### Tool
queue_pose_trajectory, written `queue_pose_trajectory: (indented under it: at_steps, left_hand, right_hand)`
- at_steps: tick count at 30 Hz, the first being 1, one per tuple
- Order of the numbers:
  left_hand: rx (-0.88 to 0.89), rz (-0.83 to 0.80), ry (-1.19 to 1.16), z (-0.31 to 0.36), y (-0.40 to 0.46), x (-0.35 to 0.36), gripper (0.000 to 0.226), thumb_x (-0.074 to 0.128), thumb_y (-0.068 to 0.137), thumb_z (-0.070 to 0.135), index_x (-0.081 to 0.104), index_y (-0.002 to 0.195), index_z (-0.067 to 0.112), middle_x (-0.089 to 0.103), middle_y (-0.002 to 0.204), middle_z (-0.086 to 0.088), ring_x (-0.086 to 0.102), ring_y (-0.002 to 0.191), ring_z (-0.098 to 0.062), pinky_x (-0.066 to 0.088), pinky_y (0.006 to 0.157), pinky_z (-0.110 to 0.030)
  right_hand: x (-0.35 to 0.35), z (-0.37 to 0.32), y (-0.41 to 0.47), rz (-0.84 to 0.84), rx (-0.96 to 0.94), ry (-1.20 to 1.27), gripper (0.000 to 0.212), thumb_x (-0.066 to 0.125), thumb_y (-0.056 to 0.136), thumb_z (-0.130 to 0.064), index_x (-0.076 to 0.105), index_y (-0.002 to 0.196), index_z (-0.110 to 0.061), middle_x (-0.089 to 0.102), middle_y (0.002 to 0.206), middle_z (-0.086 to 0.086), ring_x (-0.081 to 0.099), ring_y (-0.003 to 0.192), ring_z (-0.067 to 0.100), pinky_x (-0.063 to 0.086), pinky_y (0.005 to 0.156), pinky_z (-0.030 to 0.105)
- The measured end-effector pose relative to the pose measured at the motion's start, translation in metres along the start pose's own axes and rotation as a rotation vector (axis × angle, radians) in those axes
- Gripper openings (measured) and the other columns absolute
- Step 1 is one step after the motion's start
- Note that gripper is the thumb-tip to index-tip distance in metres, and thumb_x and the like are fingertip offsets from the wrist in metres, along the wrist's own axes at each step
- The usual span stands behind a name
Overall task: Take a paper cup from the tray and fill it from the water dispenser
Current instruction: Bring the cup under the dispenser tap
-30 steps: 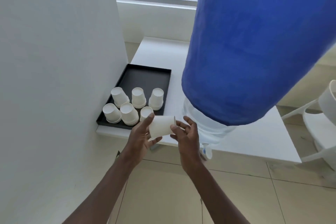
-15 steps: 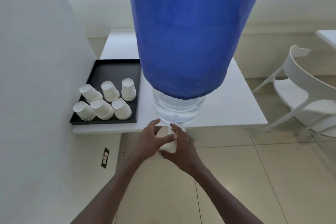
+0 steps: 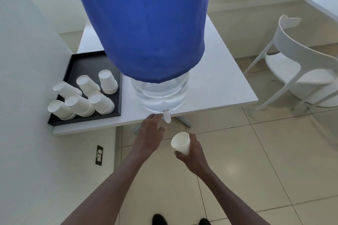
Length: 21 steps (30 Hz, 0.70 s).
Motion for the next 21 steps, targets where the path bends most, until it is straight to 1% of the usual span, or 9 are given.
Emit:
queue_pose_trajectory:
  at_steps: [4,6,8,10,13,17,19,21]
  left_hand:
    - [0.117,-0.037,0.114,0.001,0.008,0.018,0.052,0.067,0.081,0.019,0.053,0.13,0.025,0.063,0.129,0.004,0.062,0.113,-0.021,0.055,0.086,-0.041]
    - [0.157,-0.044,0.149,0.003,0.012,0.025,0.055,0.068,0.081,0.017,0.053,0.133,0.023,0.061,0.134,0.005,0.058,0.121,-0.019,0.054,0.091,-0.04]
    - [0.211,-0.044,0.174,0.006,0.017,0.029,0.054,0.069,0.081,0.014,0.054,0.133,0.016,0.06,0.136,0.002,0.055,0.125,-0.019,0.05,0.097,-0.037]
    - [0.257,-0.032,0.2,0.01,0.024,0.03,0.047,0.068,0.081,0.011,0.059,0.127,0.012,0.065,0.128,-0.001,0.059,0.119,-0.021,0.051,0.093,-0.034]
    - [0.271,-0.031,0.223,0.01,0.034,0.031,0.033,0.067,0.081,0.014,0.063,0.114,0.012,0.071,0.115,-0.001,0.064,0.106,-0.024,0.052,0.082,-0.035]
    - [0.273,-0.074,0.244,0.009,0.04,0.032,0.027,0.071,0.08,0.021,0.066,0.103,0.009,0.073,0.104,-0.004,0.066,0.097,-0.028,0.054,0.078,-0.04]
    - [0.297,-0.101,0.256,0.01,0.042,0.034,0.025,0.07,0.081,0.021,0.066,0.101,0.006,0.074,0.102,-0.006,0.065,0.096,-0.03,0.053,0.078,-0.041]
    - [0.332,-0.128,0.274,0.012,0.043,0.034,0.024,0.068,0.083,0.02,0.067,0.103,0.006,0.073,0.104,-0.007,0.065,0.096,-0.031,0.053,0.077,-0.04]
  right_hand:
    - [0.015,0.035,0.022,0.005,0.061,0.03,0.072,0.081,0.065,-0.041,0.042,0.124,-0.025,0.052,0.119,-0.003,0.05,0.109,0.022,0.05,0.089,0.045]
    - [0.023,0.041,0.036,0.005,0.048,0.035,0.072,0.082,0.066,-0.035,0.044,0.125,-0.019,0.051,0.119,0.0,0.049,0.11,0.024,0.048,0.091,0.045]
    - [0.028,0.041,0.051,0.018,0.033,0.035,0.07,0.081,0.064,-0.033,0.046,0.123,-0.018,0.053,0.118,0.001,0.05,0.109,0.026,0.047,0.089,0.045]
    - [0.034,0.039,0.066,0.026,0.026,0.035,0.068,0.08,0.061,-0.033,0.048,0.119,-0.02,0.056,0.114,0.0,0.053,0.105,0.027,0.049,0.086,0.044]
    - [0.041,0.035,0.083,0.043,0.0,0.03,0.066,0.083,0.061,-0.028,0.05,0.116,-0.017,0.058,0.112,0.002,0.055,0.101,0.027,0.05,0.082,0.042]
    - [0.048,0.031,0.095,0.043,-0.026,0.063,0.067,0.083,0.067,-0.017,0.048,0.123,-0.012,0.051,0.118,0.006,0.049,0.105,0.023,0.043,0.079,0.032]
    - [0.052,0.031,0.099,0.039,-0.021,0.078,0.068,0.083,0.068,-0.014,0.046,0.125,-0.011,0.049,0.119,0.007,0.048,0.105,0.023,0.038,0.076,0.029]
    - [0.054,0.03,0.103,0.038,-0.024,0.08,0.068,0.083,0.067,-0.013,0.047,0.125,-0.011,0.051,0.118,0.008,0.048,0.105,0.024,0.036,0.075,0.028]
Point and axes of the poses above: each hand's wrist, its own y-axis towards the middle knuckle, its own x-axis out of the palm, z = x × y, the point moved 6 cm from there along y, towards the middle knuckle
